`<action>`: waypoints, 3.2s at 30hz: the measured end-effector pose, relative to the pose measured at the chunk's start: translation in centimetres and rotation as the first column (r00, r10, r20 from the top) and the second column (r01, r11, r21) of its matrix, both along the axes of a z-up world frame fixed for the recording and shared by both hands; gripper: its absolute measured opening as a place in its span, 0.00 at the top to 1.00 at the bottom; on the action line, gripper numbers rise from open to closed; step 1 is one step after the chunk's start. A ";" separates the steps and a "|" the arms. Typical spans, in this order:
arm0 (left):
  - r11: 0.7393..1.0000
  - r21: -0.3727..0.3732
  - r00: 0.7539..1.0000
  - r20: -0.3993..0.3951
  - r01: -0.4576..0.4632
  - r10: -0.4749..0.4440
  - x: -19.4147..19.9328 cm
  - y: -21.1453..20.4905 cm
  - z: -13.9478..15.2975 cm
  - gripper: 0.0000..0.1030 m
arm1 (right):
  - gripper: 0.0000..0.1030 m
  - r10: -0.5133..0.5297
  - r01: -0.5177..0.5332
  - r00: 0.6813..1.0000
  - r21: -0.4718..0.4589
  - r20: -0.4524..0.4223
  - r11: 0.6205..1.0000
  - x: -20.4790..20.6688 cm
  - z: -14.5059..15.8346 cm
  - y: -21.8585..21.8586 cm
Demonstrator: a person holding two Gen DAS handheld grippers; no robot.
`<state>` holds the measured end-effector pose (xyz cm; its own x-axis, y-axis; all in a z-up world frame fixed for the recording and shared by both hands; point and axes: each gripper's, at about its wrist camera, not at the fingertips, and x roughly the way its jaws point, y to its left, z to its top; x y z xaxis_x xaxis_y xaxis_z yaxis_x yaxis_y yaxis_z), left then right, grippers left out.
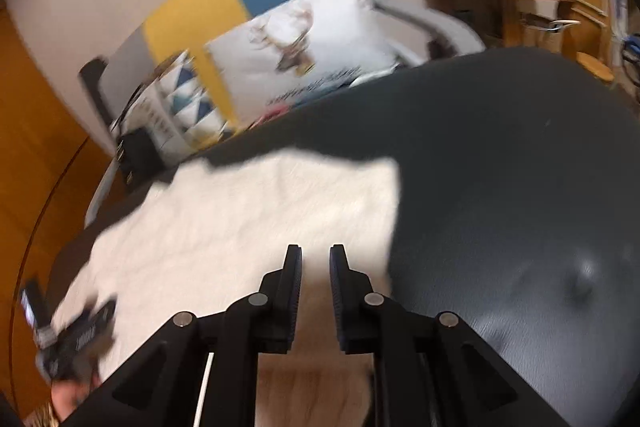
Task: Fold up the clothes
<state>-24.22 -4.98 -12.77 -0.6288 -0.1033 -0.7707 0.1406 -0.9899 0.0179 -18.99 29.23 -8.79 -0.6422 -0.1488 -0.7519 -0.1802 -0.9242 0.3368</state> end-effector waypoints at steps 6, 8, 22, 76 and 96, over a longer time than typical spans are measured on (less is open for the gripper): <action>1.000 0.002 1.000 0.002 0.000 0.000 -0.1 0.0 0.0 0.00 | 0.89 -0.014 0.006 0.999 0.152 0.045 0.988 0.7 -2.2 -0.8; 1.000 0.002 1.000 0.002 0.000 0.000 -0.1 0.0 0.0 0.00 | 0.88 -0.026 0.015 0.998 0.168 0.064 0.986 0.4 -1.9 -1.2; 1.000 -0.001 1.000 0.002 -0.001 0.001 0.0 0.0 0.0 0.00 | 0.80 0.165 -0.168 0.986 0.193 0.031 0.967 -2.5 -1.0 -13.3; 0.562 0.611 0.761 0.106 -0.557 0.640 10.5 -44.2 -0.1 0.26 | 0.78 0.188 -0.179 0.982 0.300 -0.004 0.937 -2.0 -3.4 -15.3; 0.536 0.695 0.749 0.005 -0.479 0.663 10.9 -45.6 2.5 0.96 | 0.78 0.190 -0.180 0.982 0.301 -0.005 0.936 -2.0 -3.3 -15.2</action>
<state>-13.30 -50.54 -10.26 -0.7740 -0.0690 -0.6294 0.5880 -0.4471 -0.6740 -20.99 14.01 -12.07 -0.6501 -0.0398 -0.7588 0.0105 -0.9990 0.0434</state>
